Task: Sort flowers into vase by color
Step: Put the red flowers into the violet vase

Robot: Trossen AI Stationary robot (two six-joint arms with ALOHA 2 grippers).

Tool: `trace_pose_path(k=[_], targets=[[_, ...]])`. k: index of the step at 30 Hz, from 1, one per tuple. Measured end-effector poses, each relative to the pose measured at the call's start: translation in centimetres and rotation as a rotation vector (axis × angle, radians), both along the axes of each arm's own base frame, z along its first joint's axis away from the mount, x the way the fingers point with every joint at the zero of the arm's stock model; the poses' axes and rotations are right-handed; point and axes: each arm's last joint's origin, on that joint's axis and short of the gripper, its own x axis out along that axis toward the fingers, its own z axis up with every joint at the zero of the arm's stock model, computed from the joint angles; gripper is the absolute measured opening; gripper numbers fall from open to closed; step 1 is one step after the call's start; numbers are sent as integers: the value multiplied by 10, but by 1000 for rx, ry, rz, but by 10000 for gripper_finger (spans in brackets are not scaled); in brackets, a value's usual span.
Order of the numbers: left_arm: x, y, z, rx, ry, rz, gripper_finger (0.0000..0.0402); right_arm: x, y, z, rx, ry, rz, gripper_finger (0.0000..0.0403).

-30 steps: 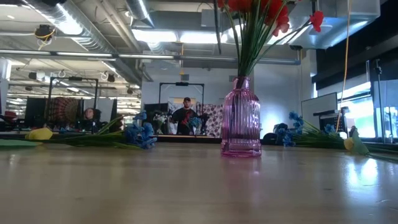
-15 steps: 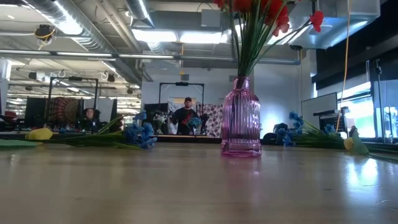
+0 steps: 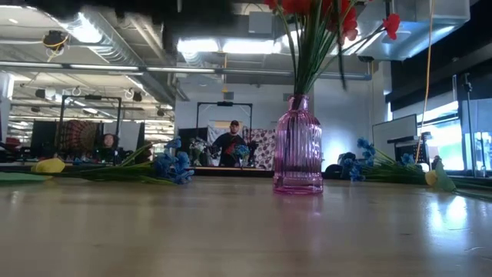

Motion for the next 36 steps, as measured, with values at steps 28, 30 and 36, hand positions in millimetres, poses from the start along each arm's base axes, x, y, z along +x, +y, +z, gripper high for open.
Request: trace_pose_path(k=[28,30,36], targets=[[76,43,-110,28,248,21,80,-15,-8,6,59,25,97,8],[75,35,-110,29,245,7,80,-12,-12,7,45,25,66,14],[70,9,-110,18,235,-38,80,-2,-26,7,42,27,25,15]])
